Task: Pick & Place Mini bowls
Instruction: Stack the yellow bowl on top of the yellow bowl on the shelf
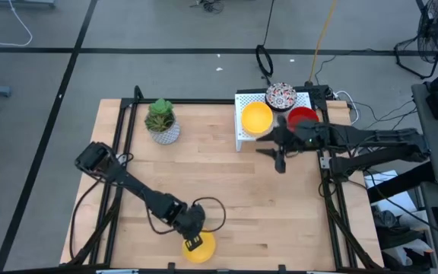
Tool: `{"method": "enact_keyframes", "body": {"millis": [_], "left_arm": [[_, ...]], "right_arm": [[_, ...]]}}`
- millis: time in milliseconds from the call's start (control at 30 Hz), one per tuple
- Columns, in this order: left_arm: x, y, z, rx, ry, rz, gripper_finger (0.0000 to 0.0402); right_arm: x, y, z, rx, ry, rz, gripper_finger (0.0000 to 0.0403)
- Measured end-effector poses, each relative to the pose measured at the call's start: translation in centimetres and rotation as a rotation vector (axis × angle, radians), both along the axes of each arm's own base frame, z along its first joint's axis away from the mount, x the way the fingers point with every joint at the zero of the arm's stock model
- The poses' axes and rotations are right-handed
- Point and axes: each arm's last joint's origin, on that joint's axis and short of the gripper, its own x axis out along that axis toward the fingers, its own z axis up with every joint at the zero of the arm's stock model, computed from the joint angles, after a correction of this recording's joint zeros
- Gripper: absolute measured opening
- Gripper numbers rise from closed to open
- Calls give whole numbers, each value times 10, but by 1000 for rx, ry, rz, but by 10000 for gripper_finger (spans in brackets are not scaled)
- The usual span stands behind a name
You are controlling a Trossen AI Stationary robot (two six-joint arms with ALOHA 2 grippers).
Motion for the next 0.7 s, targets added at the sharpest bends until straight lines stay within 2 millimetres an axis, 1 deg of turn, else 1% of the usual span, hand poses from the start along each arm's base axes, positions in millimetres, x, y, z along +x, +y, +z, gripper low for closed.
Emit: {"method": "enact_keyframes", "body": {"millis": [133,267,400,467,600,700], "left_arm": [[12,20,0,21,-24,-40,15],[25,47,0,21,-39,-58,6],[36,75,0,37,-64,-77,17],[41,89,1,50,-77,-72,17],[48,117,1,73,-92,-40,6],[52,135,1,96,-107,-30,14]], "right_arm": [[4,17,-13,-39,2,98,160],[9,38,-30,-55,27,200,160],[15,62,-49,-65,85,301,160],[18,74,-60,-80,135,353,160],[27,97,-80,-132,205,450,160],[36,109,-93,-169,223,497,160]]}}
